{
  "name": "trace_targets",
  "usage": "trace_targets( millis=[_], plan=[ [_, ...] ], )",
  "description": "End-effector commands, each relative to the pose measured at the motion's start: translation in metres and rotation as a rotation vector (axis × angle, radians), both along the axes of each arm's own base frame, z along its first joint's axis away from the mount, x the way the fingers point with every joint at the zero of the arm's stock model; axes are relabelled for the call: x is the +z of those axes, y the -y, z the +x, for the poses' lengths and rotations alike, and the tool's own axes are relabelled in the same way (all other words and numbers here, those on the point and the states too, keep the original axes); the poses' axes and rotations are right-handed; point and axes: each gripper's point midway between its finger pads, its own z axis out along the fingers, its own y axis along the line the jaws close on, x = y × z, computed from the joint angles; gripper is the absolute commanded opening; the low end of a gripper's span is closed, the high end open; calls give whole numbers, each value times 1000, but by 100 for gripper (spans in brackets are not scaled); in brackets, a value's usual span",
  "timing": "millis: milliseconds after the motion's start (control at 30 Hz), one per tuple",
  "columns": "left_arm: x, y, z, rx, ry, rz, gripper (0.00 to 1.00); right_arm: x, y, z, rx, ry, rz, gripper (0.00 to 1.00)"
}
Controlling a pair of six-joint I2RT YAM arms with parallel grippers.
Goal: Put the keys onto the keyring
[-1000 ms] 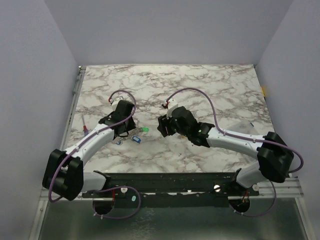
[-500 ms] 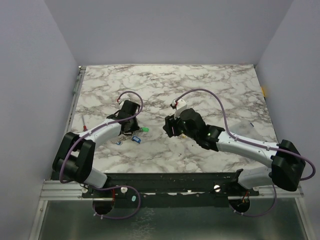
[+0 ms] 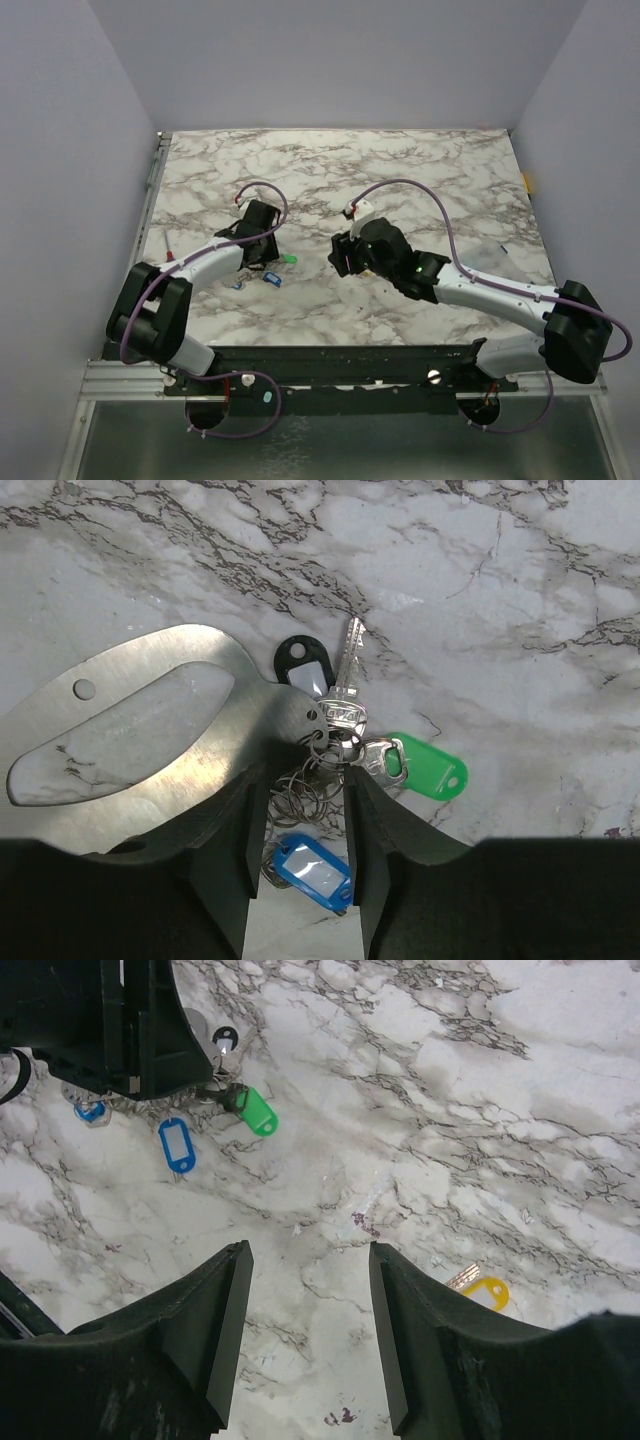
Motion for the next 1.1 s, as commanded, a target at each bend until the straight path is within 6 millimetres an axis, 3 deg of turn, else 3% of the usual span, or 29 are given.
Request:
trace_targets(
  millis=[0, 667, 1067],
  plan=[
    [18, -12, 8, 40, 74, 48, 43, -4, 7, -4, -13, -17, -7, 59],
    [-13, -5, 2, 35, -15, 35, 31, -10, 5, -4, -6, -33, -19, 59],
    [-6, -1, 10, 16, 11, 29, 23, -12, 4, -4, -3, -41, -24, 59]
  ],
)
